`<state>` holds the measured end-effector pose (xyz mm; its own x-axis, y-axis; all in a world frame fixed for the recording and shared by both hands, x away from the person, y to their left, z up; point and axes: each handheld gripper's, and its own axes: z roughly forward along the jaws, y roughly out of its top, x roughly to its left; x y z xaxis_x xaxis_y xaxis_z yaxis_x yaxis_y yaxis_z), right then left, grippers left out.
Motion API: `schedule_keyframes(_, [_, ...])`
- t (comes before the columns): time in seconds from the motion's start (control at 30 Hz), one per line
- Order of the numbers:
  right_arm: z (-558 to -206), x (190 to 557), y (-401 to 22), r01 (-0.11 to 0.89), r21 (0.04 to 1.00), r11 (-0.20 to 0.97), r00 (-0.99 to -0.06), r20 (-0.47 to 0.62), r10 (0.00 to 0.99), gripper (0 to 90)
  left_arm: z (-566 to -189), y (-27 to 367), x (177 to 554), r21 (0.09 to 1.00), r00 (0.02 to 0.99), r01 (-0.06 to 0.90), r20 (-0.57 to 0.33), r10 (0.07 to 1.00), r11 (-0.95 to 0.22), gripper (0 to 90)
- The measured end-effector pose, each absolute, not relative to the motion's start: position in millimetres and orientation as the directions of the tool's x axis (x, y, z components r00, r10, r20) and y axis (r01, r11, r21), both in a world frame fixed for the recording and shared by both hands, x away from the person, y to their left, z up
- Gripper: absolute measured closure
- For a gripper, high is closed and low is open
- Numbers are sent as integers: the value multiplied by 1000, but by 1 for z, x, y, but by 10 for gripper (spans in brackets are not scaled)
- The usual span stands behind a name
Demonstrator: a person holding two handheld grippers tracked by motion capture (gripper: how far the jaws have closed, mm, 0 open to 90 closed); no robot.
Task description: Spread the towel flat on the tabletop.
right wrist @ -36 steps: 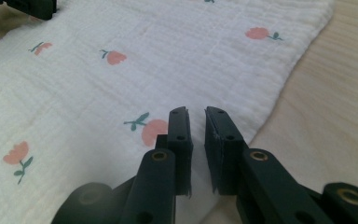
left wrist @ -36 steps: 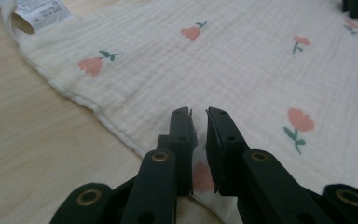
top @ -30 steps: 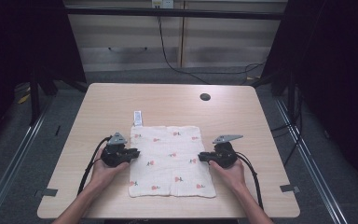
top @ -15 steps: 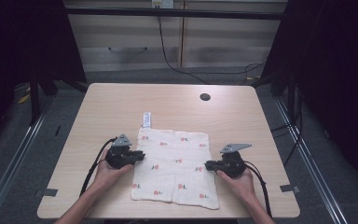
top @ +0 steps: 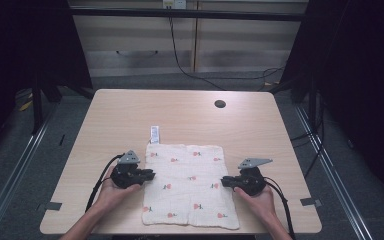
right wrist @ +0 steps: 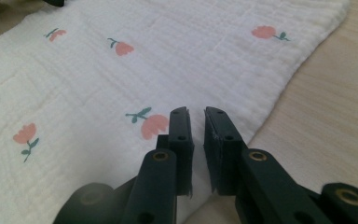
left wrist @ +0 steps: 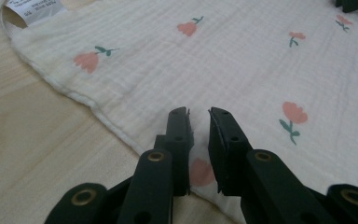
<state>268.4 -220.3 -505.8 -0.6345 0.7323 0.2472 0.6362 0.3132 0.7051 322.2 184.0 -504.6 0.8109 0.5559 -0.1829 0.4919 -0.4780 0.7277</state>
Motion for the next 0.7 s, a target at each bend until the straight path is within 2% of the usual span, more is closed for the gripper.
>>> schedule_keyframes(0.07, [-504,269,-219,637,699,324,-637,240,733,747,-505,186,321,727,809,496,-190,556,-474,771])
schedule_keyframes(0.1, [-501,270,-220,628,704,333,-638,221,738,714,-504,186,321,725,806,502,-196,558,-471,751])
schedule_keyframes(0.17, [-495,273,-223,620,730,289,-641,258,723,676,-504,189,321,726,807,506,-207,553,-465,684])
schedule_keyframes(0.4, [-489,300,-225,605,755,252,-626,257,736,644,-500,191,326,748,796,507,-215,566,-429,627])
schedule_keyframes(0.7, [-482,346,-217,602,742,295,-636,221,739,608,-501,191,332,746,792,505,-201,576,-435,608])
